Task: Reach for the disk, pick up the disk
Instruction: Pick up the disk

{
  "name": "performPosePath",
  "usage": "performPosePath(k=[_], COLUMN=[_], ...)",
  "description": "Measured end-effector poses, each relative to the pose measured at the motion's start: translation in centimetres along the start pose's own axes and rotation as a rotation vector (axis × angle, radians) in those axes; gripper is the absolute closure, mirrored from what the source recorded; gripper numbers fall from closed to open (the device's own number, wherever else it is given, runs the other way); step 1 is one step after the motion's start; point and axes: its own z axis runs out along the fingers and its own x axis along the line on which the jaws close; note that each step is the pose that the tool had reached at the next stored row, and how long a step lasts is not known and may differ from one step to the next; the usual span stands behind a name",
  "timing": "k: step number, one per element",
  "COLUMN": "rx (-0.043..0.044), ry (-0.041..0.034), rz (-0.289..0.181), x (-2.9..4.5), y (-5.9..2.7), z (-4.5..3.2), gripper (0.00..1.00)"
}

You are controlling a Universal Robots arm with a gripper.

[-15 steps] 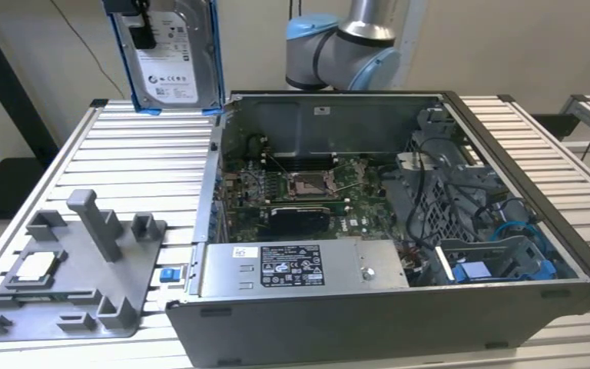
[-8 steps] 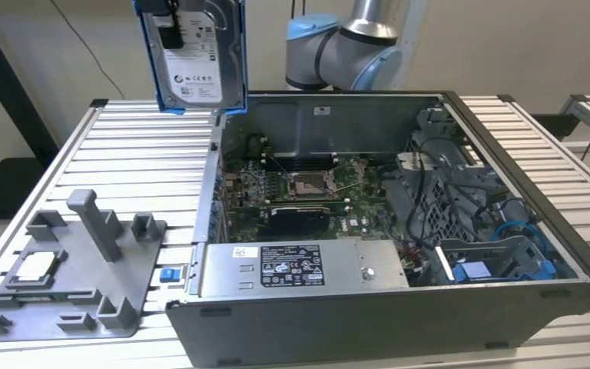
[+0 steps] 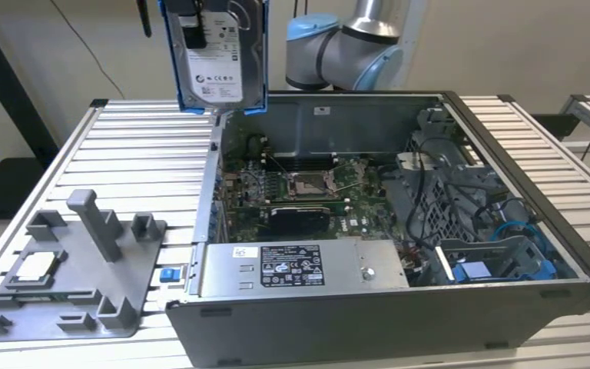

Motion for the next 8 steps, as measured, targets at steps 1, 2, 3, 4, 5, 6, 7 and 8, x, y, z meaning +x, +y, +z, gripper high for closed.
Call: performPosePath(k=[1, 2, 3, 4, 5, 6, 7, 8], rx=[0.0, 0.0, -0.0001, 0.0, -0.0001, -0.0001, -0.0001, -0.0001], ry=[0.0, 0.0, 0.0001, 0.0, 0.0001, 0.0, 0.0001, 0.0], rz=[0.0, 0.0, 0.0, 0.0, 0.0, 0.0, 0.0, 0.0], x=[-0.01, -0.01, -0.02, -0.03, -0.04, -0.05, -0.05, -0.06], y=[-0.3, -0.59, -0.88, -1.2, -1.47, -1.79, -2.07, -2.35], z=[0.02, 0.04, 0.05, 0.07, 0.09, 0.1, 0.12, 0.14], gripper=[1.0, 1.0, 1.0, 1.0, 1.0, 1.0, 1.0, 1.0])
